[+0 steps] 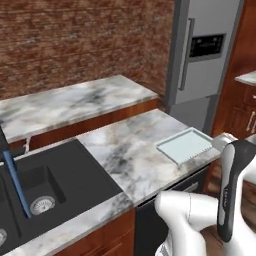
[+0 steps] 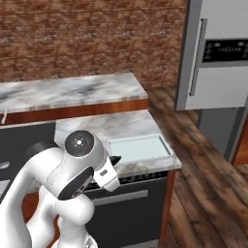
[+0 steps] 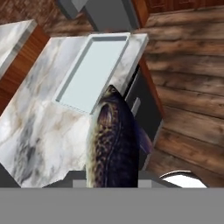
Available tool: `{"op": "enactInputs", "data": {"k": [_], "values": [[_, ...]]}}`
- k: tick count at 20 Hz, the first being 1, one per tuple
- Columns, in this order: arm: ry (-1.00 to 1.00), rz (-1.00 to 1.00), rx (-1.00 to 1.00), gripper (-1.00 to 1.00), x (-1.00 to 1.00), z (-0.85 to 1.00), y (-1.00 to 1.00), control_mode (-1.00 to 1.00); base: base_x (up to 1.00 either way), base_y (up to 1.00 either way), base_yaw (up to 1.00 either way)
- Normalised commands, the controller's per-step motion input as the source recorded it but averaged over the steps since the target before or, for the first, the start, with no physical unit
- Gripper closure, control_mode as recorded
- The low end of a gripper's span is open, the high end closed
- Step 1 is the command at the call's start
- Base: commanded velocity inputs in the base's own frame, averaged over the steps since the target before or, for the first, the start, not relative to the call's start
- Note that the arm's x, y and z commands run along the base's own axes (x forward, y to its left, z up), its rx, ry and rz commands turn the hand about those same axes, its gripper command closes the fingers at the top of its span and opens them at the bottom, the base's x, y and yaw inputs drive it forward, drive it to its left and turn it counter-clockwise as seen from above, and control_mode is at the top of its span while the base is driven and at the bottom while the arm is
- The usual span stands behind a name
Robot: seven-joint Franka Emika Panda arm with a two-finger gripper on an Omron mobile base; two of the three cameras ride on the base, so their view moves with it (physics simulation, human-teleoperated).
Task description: Take the fish out of the fridge, briefly rinse it in the sink, and place it on the tray next to the sink.
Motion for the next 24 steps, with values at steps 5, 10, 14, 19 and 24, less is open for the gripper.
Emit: {"op": "enactInputs", "data": {"k": [5, 10, 14, 19, 24], "values": [[0.0, 0.0, 0.0, 1.0, 0.0, 0.0, 0.0, 1.0, -0.22, -0.9, -0.02], [0.0, 0.0, 0.0, 1.0, 0.0, 0.0, 0.0, 1.0, 1.0, -0.3, 0.0], [0.0, 0.0, 0.0, 1.0, 0.0, 0.0, 0.0, 1.0, 1.0, 0.05, 0.0], [0.19, 0.01, -0.04, 1.0, 0.21, -0.1, 0.4, -1.0, 0.54, 0.41, 0.0], [0.45, 0.04, -0.11, 1.0, 0.87, -0.04, 1.0, -1.0, 0.0, 0.0, 0.0]]}}
